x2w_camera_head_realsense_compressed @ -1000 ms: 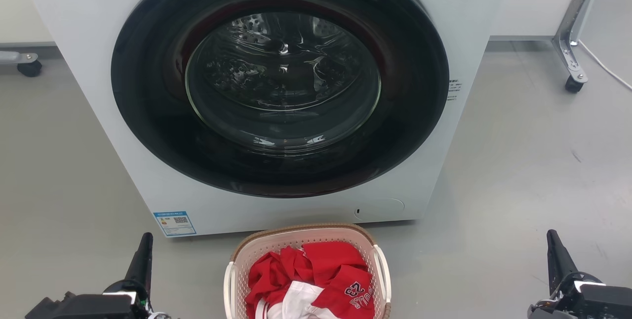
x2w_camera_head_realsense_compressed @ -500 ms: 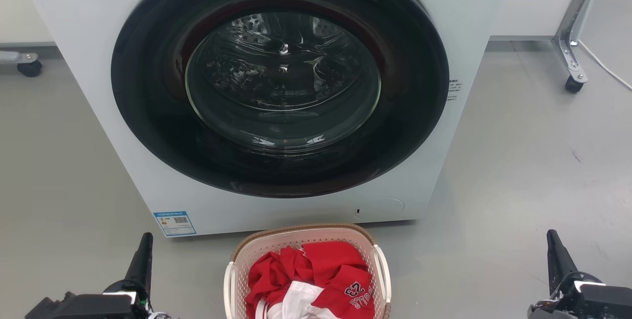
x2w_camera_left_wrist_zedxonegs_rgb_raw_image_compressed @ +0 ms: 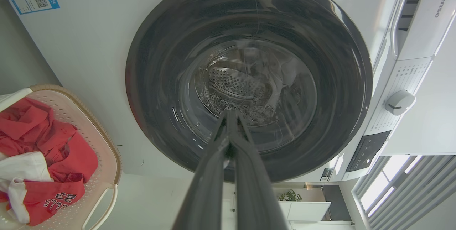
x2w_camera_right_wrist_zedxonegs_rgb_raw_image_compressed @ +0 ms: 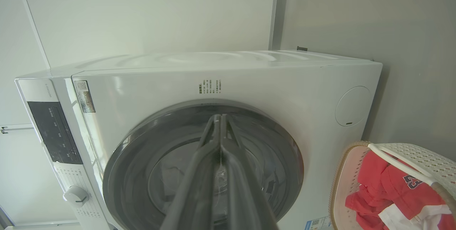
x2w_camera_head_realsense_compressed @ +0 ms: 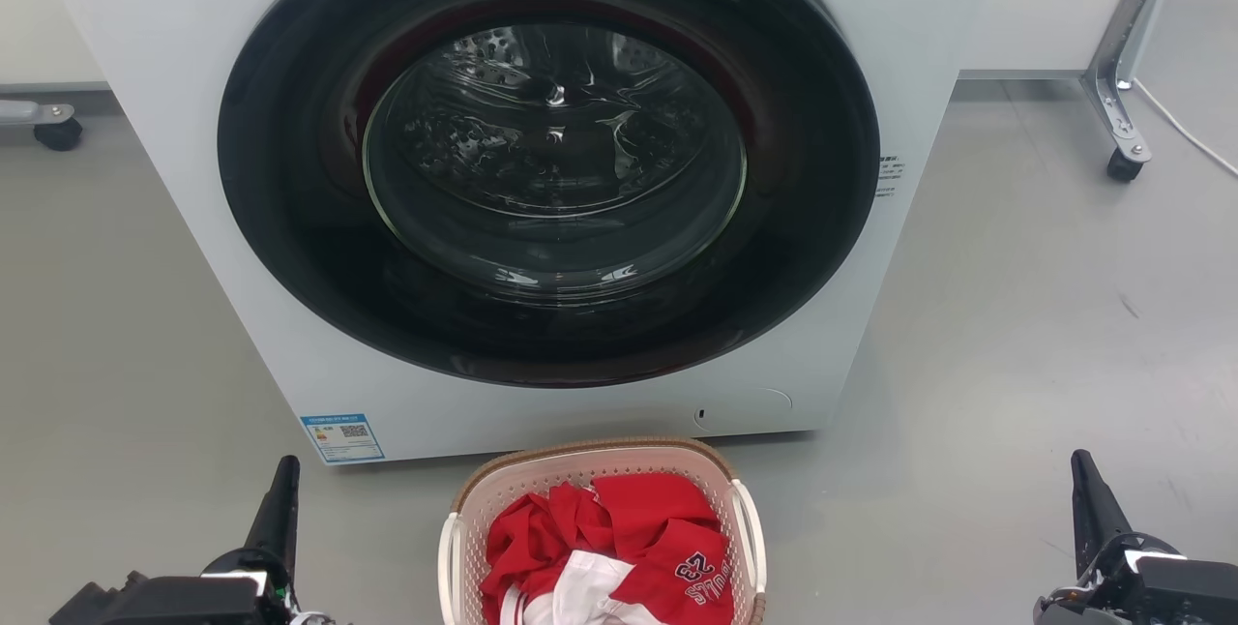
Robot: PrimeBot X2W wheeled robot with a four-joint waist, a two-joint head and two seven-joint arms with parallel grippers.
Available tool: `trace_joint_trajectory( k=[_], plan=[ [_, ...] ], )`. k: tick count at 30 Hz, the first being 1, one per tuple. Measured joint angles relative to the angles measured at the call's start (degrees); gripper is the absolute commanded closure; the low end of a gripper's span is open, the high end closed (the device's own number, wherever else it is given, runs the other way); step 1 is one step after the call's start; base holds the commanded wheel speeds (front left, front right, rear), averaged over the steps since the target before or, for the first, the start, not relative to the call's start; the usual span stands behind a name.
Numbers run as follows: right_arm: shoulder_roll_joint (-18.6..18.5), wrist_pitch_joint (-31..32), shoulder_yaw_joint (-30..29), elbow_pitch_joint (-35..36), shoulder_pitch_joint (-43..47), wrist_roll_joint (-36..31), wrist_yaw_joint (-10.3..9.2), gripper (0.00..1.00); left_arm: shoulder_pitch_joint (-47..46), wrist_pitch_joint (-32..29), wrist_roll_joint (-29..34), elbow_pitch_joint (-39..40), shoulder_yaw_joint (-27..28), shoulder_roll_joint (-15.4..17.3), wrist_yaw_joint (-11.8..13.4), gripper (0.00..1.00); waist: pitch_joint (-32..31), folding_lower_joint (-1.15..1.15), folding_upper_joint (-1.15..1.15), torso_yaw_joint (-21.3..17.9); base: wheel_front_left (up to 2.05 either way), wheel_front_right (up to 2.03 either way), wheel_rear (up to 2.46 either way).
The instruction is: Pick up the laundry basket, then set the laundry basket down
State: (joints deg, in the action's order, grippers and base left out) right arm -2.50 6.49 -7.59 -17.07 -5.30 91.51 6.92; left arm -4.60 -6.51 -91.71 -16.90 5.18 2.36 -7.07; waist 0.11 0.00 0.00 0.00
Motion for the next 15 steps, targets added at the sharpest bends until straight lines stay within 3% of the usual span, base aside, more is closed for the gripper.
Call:
trace_joint_trajectory(
  k=[15],
  plan=[
    [0.0,0.0,0.0,0.01,0.0,0.0,0.0,1.0,0.0,0.0,0.0,0.01,0.0,0.0,0.0,1.0,0.0,0.0,0.0,0.0,0.0,0.0,0.0]
  ],
)
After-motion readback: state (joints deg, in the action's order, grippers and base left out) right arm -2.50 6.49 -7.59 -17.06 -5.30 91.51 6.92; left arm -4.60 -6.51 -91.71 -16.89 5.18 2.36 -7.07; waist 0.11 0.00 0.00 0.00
